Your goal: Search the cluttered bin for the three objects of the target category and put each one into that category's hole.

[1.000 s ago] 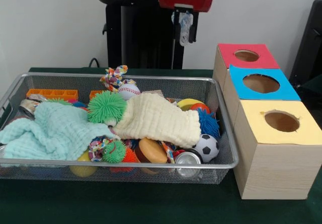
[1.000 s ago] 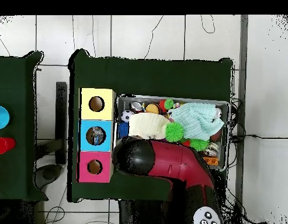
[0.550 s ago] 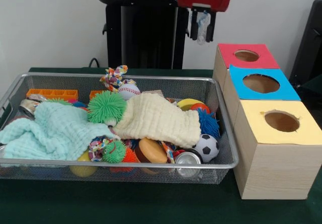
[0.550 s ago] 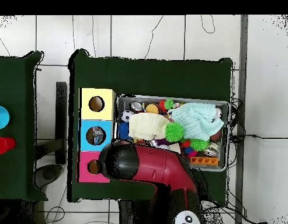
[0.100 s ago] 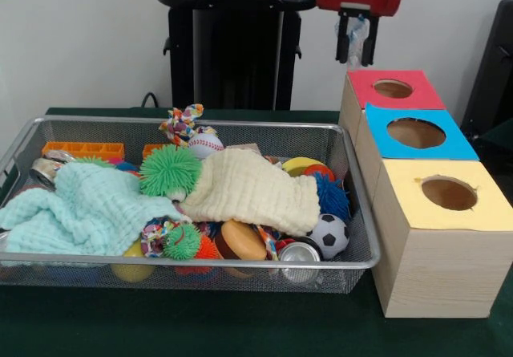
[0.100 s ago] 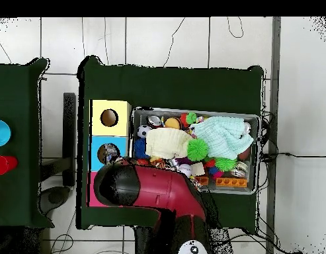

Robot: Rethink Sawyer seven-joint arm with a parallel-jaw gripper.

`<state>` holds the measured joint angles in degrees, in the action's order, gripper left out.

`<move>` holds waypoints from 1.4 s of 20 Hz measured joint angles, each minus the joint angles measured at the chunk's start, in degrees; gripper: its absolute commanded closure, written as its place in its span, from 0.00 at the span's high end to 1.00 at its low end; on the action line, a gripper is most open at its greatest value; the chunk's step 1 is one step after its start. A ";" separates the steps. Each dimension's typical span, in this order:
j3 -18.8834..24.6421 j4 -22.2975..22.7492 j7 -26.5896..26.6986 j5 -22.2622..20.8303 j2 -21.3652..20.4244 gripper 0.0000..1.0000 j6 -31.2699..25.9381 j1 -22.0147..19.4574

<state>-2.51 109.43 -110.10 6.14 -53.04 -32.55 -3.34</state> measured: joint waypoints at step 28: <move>-12.47 5.01 -4.60 9.61 5.34 0.00 31.63 17.97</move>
<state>-14.98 114.45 -114.70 15.75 -47.69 -0.91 14.63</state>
